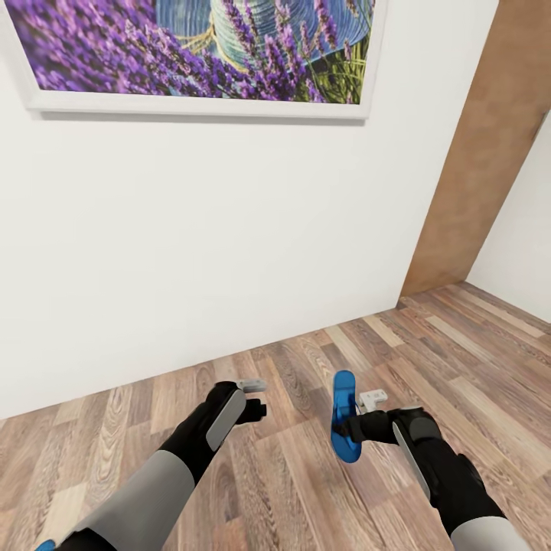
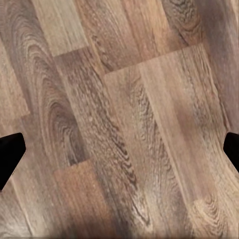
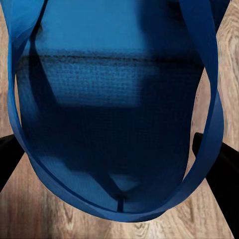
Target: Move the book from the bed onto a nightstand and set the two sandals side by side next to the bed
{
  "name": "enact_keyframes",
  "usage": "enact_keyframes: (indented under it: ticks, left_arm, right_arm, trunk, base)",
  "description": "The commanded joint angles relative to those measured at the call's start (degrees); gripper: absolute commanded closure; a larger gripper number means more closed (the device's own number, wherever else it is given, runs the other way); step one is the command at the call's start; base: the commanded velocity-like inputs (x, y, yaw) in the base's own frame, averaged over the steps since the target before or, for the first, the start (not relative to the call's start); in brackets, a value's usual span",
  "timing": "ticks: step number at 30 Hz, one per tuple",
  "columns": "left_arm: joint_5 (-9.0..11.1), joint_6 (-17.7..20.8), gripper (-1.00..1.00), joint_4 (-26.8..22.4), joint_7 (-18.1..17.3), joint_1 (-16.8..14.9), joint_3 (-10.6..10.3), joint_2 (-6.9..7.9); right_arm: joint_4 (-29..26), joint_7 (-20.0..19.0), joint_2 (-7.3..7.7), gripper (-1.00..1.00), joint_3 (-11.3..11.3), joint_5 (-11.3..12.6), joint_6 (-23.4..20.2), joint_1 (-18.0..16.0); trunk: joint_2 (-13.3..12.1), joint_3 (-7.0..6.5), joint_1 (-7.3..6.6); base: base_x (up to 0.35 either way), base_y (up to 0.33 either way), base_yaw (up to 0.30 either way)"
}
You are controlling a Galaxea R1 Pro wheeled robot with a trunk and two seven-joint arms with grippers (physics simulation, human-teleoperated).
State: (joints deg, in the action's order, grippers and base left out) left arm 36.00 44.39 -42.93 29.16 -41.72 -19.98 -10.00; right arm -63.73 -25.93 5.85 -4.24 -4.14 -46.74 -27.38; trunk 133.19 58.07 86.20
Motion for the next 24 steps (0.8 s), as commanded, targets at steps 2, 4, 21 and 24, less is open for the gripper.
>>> enact_keyframes:
  ticks: [2, 4, 21, 24]
  left_arm:
    - [0.6, 0.1, -1.00, 0.0, 0.5, 0.0, -0.1, 0.00]
    - [0.6, 0.1, -1.00, 0.0, 0.5, 0.0, -0.1, 0.00]
    - [0.6, -0.1, -1.00, 0.0, 0.5, 0.0, -0.1, 0.00]
    - [0.6, -0.1, -1.00, 0.0, 0.5, 0.0, -0.1, 0.00]
  right_arm:
    - [-0.1, -0.4, 0.04, 1.00, -0.1, -0.4, -0.2, 0.0]
    - [-0.1, -0.4, 0.04, 1.00, -0.1, -0.4, -0.2, 0.0]
    - [-0.1, -0.4, 0.04, 1.00, -0.1, -0.4, -0.2, 0.0]
    - [-0.1, -0.4, 0.04, 1.00, -0.1, -0.4, -0.2, 0.0]
  trunk:
    - [0.0, 0.05, -0.01]
    - [0.0, 0.05, -0.01]
    - [0.0, 0.05, -0.01]
    - [0.0, 0.05, -0.01]
  base:
    - [-0.031, 0.195, 0.000]
    - [-0.020, 0.228, 0.000]
    - [-0.005, 0.169, 0.000]
    - [0.000, 0.021, 0.000]
